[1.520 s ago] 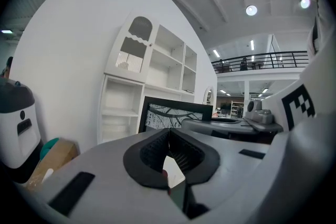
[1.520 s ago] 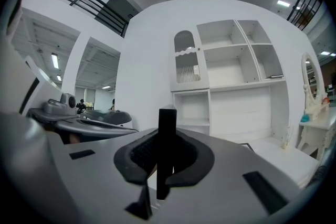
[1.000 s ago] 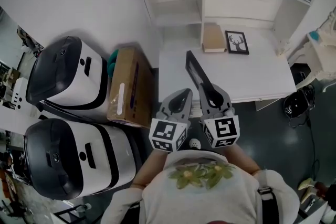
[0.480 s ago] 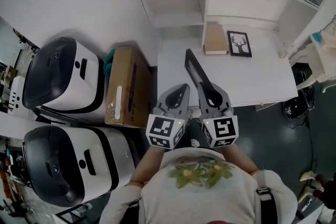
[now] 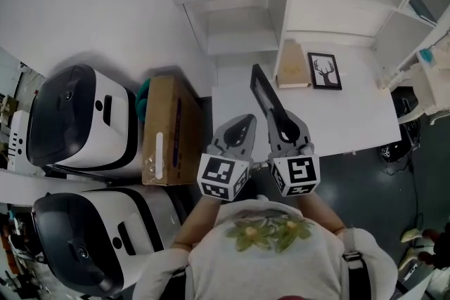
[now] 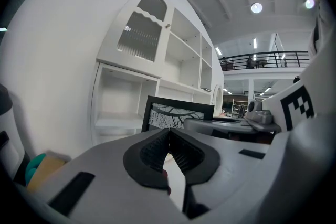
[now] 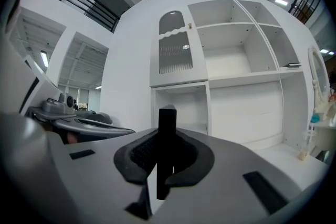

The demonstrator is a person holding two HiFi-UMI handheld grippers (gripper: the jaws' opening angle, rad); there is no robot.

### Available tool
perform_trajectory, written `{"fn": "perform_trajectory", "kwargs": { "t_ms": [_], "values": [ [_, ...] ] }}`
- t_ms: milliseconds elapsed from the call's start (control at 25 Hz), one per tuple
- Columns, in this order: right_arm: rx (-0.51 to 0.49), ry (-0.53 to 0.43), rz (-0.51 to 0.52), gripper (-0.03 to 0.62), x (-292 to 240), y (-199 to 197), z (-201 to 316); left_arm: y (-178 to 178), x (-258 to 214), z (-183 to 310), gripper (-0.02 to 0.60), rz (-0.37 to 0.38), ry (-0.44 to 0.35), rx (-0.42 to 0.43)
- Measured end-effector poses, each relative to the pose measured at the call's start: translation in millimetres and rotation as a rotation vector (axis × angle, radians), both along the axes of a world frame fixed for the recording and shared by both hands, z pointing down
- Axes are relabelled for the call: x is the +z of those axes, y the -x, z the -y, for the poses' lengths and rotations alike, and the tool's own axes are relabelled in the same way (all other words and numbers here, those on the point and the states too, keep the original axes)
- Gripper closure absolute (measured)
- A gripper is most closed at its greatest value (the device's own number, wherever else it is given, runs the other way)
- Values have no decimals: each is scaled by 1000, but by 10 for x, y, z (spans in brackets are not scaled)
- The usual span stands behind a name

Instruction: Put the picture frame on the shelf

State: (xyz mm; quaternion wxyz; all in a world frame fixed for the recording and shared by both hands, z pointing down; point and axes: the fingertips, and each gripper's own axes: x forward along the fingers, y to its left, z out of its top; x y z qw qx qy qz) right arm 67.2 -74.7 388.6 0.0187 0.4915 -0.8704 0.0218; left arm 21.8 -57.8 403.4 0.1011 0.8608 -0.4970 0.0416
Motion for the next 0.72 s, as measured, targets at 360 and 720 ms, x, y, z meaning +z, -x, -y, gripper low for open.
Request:
{"fn": "perform_trajectory", "kwargs": {
  "t_ms": [360, 720],
  "values": [
    [38, 6, -21, 546, 52, 103, 417, 57, 109, 395, 552, -16, 25, 45],
    [64, -2, -42, 546, 34, 208, 712, 203, 121, 670, 552, -19, 29, 58]
  ]
}}
